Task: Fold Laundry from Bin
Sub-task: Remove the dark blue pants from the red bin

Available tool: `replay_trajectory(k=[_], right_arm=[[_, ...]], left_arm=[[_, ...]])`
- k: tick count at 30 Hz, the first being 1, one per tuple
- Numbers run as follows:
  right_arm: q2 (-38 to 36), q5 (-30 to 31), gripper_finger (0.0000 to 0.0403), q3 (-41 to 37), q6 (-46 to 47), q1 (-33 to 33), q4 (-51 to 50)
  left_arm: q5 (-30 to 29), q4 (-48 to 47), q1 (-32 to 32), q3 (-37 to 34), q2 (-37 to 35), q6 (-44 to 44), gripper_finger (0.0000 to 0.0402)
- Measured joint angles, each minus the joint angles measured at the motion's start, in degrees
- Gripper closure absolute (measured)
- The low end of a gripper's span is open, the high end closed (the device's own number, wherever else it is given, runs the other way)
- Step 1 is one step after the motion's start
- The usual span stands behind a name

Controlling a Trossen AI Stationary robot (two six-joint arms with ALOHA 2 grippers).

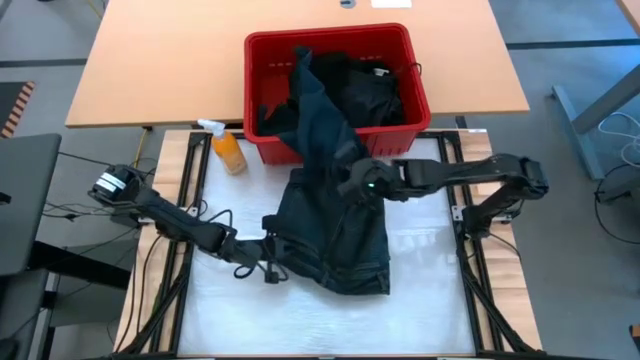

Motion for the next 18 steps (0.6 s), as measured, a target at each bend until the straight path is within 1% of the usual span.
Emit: replay_trajectory(k=[3,6,8,10,12,14,16,18], right_arm=[[-4.1,0.0,0.0387,2.0,5.3,2.0,-0.1],[-9.6,-0.1,0.0385,2.3,11.3,3.4,-0.4],[-13.3,-0.3,0.0384,2.3,17.1,4.2,-2.5],[-16.7,-1.6,0.0385,2.3,24.3,4.9,-6.5],[-19.4,-5.6,0.0385,2.3,33.4,5.2,-11.4],[-21.4,-11.8,0.0386,0.2,41.6,5.1,-14.3],[-22.4,-18.0,0.0386,-3.3,46.8,5.2,-16.0],[-22.5,-22.9,0.0386,-7.9,49.6,5.8,-15.4]], left_arm=[[-0.9,-0.3,-2.2,0.0,-4.5,1.1,0.0399],[-0.7,-0.5,-6.1,0.0,-11.4,4.3,0.0400],[-0.2,-0.5,-9.4,0.0,-16.8,6.9,0.0400],[1.8,-0.5,-13.0,0.0,-22.3,9.4,0.0401],[5.1,0.2,-16.4,0.0,-27.1,11.8,0.0401],[8.5,0.2,-19.5,0.0,-30.9,14.0,0.0401],[10.9,0.1,-22.3,0.0,-33.8,16.5,0.0401],[12.4,0.2,-24.5,0.0,-35.3,18.9,0.0401]])
